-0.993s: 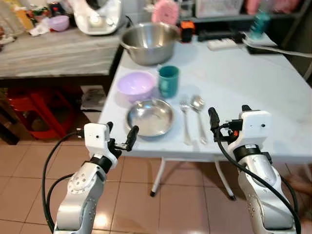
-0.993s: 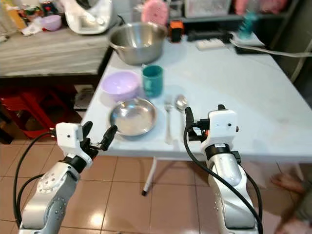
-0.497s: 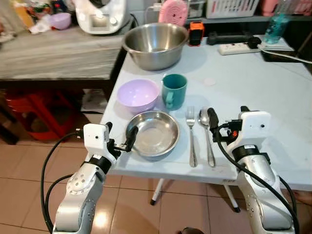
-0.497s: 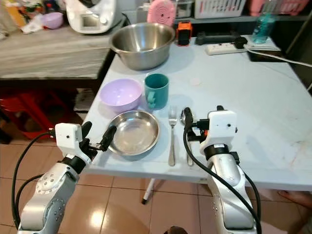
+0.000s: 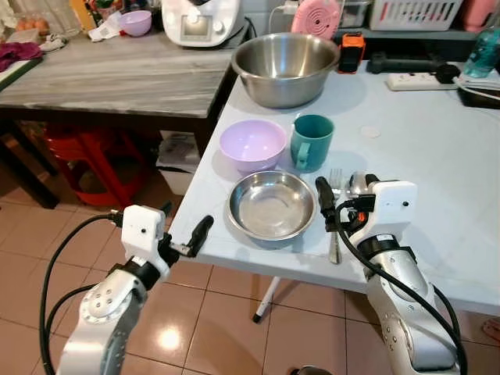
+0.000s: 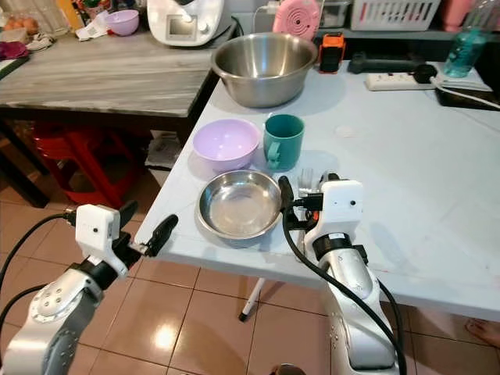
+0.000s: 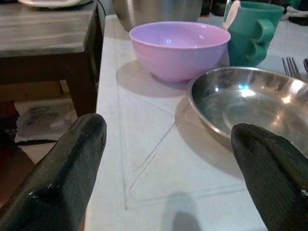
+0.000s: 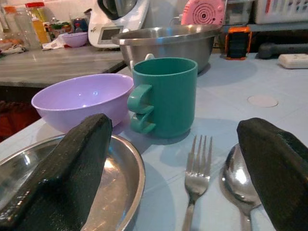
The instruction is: Setting the table
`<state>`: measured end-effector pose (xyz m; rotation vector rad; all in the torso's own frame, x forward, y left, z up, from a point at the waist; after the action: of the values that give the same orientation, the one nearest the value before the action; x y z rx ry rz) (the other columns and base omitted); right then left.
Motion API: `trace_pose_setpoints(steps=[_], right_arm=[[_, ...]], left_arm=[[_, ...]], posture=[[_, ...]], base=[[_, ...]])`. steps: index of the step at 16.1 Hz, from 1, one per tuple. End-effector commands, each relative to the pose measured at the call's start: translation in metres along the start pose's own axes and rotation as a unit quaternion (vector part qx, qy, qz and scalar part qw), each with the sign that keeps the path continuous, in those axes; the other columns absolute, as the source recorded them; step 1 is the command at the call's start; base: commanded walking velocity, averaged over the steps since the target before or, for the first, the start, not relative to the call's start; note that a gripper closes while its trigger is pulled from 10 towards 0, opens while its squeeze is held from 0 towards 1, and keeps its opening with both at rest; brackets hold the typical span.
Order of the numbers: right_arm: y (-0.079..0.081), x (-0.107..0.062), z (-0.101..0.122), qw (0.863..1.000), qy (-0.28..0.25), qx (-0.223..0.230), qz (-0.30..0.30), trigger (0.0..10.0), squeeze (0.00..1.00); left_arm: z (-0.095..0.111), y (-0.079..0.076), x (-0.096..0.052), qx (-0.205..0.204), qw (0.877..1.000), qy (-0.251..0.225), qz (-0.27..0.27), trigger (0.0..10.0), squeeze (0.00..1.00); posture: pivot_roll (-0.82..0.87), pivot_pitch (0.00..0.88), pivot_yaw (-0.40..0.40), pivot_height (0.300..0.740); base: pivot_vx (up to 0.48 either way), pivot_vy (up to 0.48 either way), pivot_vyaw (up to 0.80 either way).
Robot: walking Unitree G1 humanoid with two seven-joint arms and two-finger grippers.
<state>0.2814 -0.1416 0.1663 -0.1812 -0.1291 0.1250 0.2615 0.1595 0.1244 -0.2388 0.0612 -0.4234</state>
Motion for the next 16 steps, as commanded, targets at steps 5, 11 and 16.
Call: trace_pose_setpoints(steps=[5,11,16], right_arm=[[0.011,0.009,0.002,0.998,0.021,0.044,0.036,10.0,0.0],[0.019,0.017,-0.005,0.991,0.076,0.1,0.045,10.0,0.0],[0.026,0.016,-0.018,0.983,0.123,0.121,0.057,10.0,0.0]], left_arm=[[-0.001,-0.005,-0.01,0.027,0.998,0.025,-0.056,10.0,0.0],[-0.006,-0.013,-0.013,0.032,0.995,0.035,-0.089,10.0,0.0],[-0.008,-0.016,-0.012,0.037,0.993,0.035,-0.106,10.0,0.0]], posture=[[-0.12,0.163,0.077,0.74],[-0.12,0.162,0.065,0.74],[-0.12,0.16,0.068,0.74]], base=[[0.0,0.0,0.0],[0.0,0.0,0.0],[0.0,0.0,0.0]])
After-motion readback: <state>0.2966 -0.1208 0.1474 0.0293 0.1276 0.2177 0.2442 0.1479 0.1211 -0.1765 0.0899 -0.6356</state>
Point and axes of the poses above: a point about 5 cm out from each wrist's last joint towards the gripper, its own x axis pointing out of the wrist towards the gripper, its own z axis along the axis of the wrist's last joint, y = z × x, the point moved 1 cm from there along x, pointing out of the wrist towards the gripper, and after that the axes turned 12 degrees about -x, right-handed, at the moved point
